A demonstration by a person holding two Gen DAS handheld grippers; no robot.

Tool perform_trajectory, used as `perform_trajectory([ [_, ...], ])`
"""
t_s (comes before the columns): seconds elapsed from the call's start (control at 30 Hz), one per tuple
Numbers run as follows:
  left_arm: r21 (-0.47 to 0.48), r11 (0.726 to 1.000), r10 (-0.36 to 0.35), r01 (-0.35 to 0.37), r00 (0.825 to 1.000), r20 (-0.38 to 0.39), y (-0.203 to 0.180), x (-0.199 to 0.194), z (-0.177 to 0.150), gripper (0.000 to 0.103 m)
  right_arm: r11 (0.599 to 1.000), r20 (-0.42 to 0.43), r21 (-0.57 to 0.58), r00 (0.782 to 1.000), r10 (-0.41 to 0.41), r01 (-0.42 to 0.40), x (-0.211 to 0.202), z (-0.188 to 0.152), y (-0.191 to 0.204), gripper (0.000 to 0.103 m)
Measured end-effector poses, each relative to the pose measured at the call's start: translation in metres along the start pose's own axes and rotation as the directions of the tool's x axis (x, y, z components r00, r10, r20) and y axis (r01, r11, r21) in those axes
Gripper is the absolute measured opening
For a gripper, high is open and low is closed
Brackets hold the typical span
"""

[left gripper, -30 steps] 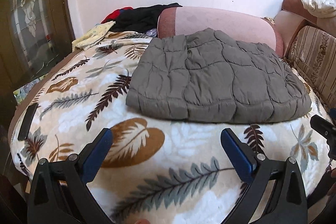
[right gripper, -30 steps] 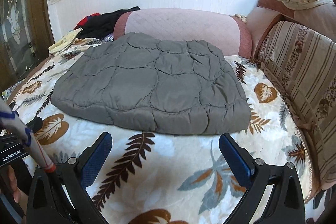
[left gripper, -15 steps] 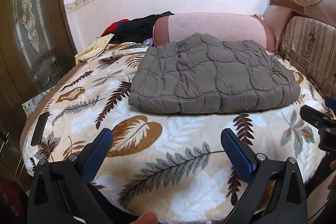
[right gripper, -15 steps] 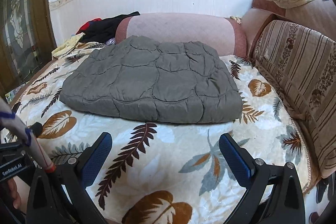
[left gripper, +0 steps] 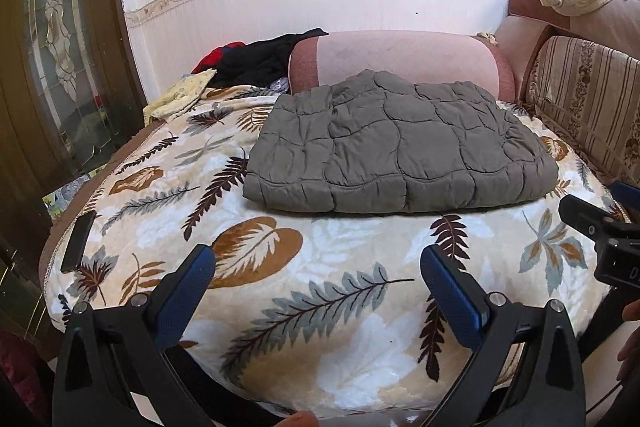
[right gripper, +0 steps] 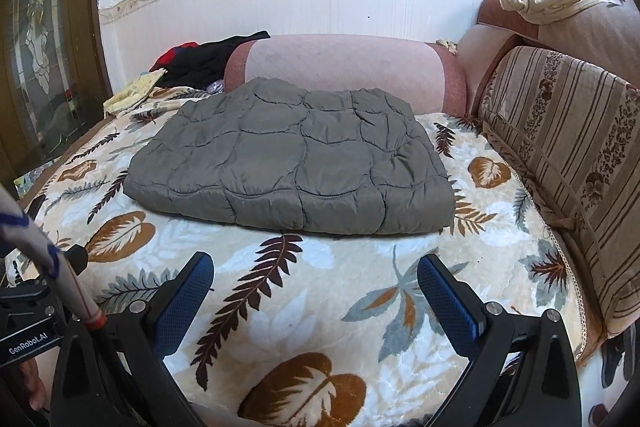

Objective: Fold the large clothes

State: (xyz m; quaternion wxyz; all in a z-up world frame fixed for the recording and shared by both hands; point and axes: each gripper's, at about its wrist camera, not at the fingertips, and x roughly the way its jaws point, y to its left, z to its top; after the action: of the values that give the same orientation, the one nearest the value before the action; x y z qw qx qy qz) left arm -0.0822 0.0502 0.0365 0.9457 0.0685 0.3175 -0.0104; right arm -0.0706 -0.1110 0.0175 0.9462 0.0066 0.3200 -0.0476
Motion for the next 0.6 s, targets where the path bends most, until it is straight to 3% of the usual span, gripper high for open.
perform_trajectory([
  [0.6, 0.004, 1.0, 0.021, -0.021, 1.0, 0.019, -0.0009, -0.0019, 0.0004, 0.102, 1.0, 0.011, 0.007, 1.0, -0.015, 0.015, -0.0041, 0.0003, 0.0012, 0.103],
])
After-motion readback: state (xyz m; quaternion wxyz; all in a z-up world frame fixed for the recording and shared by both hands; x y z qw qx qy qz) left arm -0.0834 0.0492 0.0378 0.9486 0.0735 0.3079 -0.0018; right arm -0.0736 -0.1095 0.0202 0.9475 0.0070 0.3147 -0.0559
